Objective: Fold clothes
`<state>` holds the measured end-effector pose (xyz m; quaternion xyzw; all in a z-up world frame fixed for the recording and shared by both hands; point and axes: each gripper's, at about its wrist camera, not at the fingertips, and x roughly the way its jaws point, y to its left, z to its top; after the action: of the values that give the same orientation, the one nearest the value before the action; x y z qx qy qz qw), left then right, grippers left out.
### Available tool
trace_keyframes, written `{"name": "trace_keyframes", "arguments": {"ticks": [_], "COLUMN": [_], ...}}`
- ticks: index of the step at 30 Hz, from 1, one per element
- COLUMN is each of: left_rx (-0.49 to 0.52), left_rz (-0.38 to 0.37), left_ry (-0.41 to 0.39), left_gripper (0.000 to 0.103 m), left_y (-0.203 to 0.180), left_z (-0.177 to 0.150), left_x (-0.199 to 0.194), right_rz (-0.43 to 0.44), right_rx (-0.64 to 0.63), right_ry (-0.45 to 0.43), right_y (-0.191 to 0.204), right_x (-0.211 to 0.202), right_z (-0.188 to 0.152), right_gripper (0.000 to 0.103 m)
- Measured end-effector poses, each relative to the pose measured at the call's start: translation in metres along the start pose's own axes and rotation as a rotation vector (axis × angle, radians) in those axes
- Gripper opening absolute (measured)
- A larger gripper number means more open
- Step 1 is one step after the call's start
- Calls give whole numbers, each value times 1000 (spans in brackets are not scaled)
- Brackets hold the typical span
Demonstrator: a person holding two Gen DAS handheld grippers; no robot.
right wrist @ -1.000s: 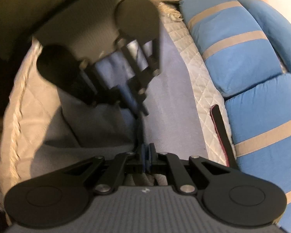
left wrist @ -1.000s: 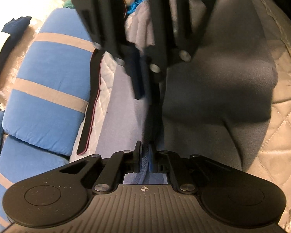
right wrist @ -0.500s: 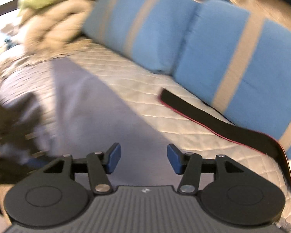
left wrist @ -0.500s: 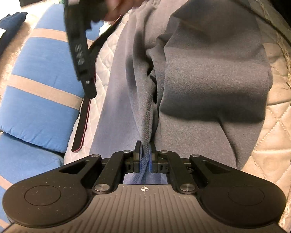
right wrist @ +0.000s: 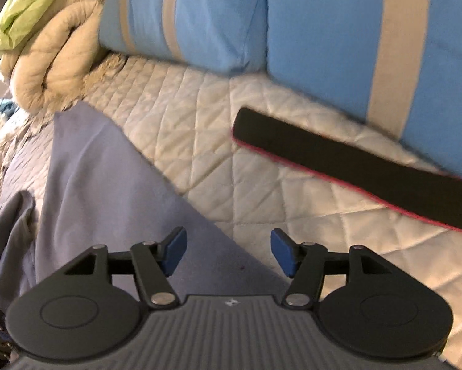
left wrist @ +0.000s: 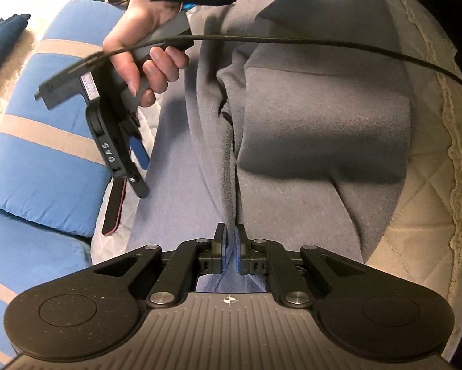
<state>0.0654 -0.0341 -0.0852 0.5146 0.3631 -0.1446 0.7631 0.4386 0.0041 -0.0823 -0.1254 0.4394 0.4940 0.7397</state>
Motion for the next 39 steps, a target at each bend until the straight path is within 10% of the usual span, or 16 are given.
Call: {"name": "trace_keyframes", "arguments": {"ticks": [2,6,20,29,31,33,39], "left_rx": [2,-1,-56,-54,-69,-84,-109], "left_rz": [-2,-4,121,170,214,250,280], "left_ry": [2,5,52,73,83,89,109], "left_gripper": [5,5,4,7,19,39,42], "left_y": [-4,-4,8,8,11,14,23], "left_z": [3,9,13,16,15,11,-2], "left_x": [-5,-10,15,16,17,18,15], "right_rz": [43,74,-290,-378,-386,-426,-467], "right_rx": [-13,-34,-156,-165,-170,-162,-130], "right_ry": [40,28,-259,-236,-226,-208,-205], "right_y": [-3,-1,34,31,31,33,47], "right_x": [8,8,-27,-12,-10,-8,-26], "right_z": [-2,-4,12,17,17,18,19], "right_gripper": [72,4,2,2,3,35,81]}}
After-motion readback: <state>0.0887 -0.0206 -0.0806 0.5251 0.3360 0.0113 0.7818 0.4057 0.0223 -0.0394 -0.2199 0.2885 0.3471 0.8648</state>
